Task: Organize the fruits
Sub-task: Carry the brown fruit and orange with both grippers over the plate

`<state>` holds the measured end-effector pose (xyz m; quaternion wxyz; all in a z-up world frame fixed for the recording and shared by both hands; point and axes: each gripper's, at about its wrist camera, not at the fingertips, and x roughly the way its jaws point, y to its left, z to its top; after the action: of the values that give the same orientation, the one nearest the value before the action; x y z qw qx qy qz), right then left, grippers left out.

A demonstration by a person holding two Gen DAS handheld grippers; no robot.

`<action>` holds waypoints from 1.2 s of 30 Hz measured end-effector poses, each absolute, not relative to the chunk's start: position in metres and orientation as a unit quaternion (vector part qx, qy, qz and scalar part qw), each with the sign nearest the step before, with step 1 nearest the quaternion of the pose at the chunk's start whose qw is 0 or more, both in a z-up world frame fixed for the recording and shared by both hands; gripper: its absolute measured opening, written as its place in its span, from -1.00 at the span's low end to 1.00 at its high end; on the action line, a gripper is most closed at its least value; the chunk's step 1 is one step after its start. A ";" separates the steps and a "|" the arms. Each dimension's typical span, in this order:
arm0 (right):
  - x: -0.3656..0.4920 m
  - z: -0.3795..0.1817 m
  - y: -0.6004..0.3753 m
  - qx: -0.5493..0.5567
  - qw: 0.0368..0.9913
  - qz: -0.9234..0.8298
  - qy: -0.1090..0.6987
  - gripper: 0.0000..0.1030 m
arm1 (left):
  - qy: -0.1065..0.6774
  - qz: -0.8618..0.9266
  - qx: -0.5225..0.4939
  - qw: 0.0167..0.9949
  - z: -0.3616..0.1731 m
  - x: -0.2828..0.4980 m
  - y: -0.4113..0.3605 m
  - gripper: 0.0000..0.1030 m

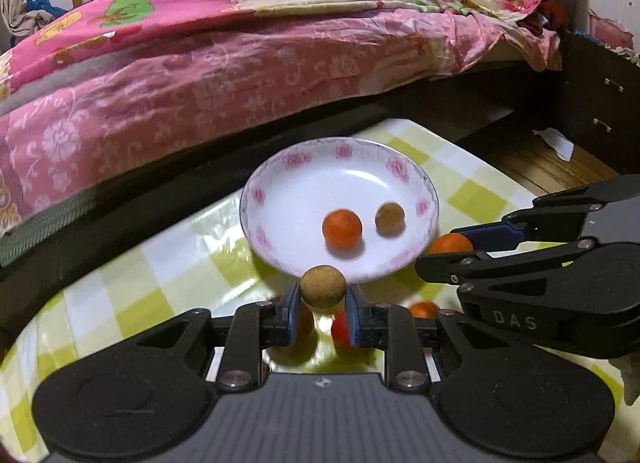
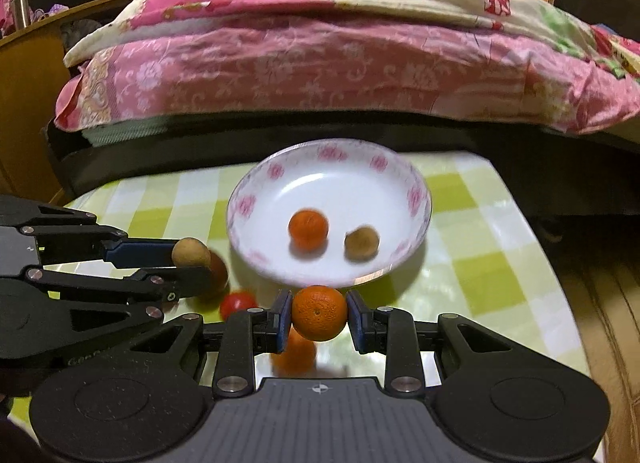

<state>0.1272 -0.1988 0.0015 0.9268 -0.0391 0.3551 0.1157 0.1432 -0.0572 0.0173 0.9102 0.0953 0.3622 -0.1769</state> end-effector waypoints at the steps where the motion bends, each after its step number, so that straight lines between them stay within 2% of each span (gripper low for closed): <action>1: 0.131 0.002 -0.199 -0.039 0.928 0.114 0.353 -0.52 | 0.361 -0.175 0.099 0.911 0.017 0.147 -0.059 -0.37; 10: 0.159 -0.004 -0.204 -0.050 0.930 0.104 0.348 -0.52 | 0.363 -0.163 0.104 0.912 0.007 0.179 -0.065 -0.37; 36: 0.193 -0.024 -0.202 -0.065 0.927 0.111 0.353 -0.50 | 0.367 -0.163 0.129 0.907 -0.015 0.201 -0.078 -0.37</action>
<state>0.1929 -0.2024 -0.0239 0.9267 -0.0655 0.3531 0.1112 0.2014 -0.0781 -0.0145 0.9066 0.1286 0.3674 -0.1628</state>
